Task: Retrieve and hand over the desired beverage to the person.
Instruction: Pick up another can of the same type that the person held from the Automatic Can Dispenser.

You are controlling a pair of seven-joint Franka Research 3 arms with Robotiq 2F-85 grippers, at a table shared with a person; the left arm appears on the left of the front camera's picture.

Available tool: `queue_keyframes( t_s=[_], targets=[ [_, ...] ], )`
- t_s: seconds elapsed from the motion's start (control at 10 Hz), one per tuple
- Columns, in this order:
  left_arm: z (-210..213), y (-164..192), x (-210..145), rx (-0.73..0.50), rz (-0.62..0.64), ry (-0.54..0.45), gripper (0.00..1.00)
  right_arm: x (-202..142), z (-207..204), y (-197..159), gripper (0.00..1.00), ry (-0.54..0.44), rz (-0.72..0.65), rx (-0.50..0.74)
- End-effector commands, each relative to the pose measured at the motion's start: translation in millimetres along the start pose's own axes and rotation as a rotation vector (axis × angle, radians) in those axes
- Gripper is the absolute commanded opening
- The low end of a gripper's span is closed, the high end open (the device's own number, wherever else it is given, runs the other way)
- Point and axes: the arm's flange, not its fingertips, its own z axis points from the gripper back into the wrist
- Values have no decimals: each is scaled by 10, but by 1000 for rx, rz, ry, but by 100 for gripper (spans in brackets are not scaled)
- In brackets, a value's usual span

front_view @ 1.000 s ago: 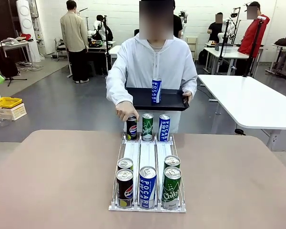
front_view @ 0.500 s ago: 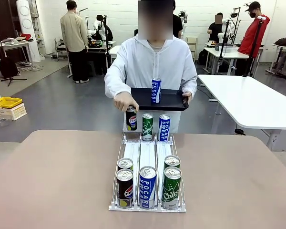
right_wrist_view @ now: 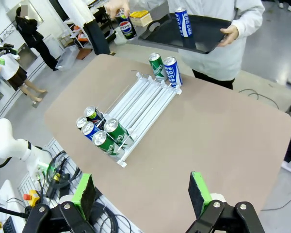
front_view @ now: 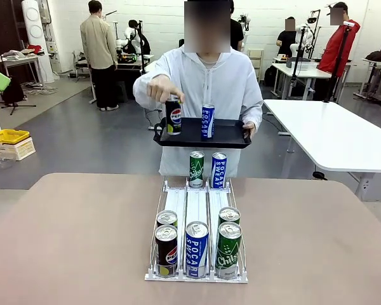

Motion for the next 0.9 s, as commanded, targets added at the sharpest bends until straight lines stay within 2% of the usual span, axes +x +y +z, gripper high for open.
queue_keyframes(
  t_s=[0.0, 0.8],
  targets=[
    [33, -16, 24, -5, -5, 7, 100, 24, -4, -4, 100, -19, 11, 30],
    [33, -16, 24, -5, -5, 7, 100, 24, -4, -4, 100, -19, 11, 30]
  ],
)
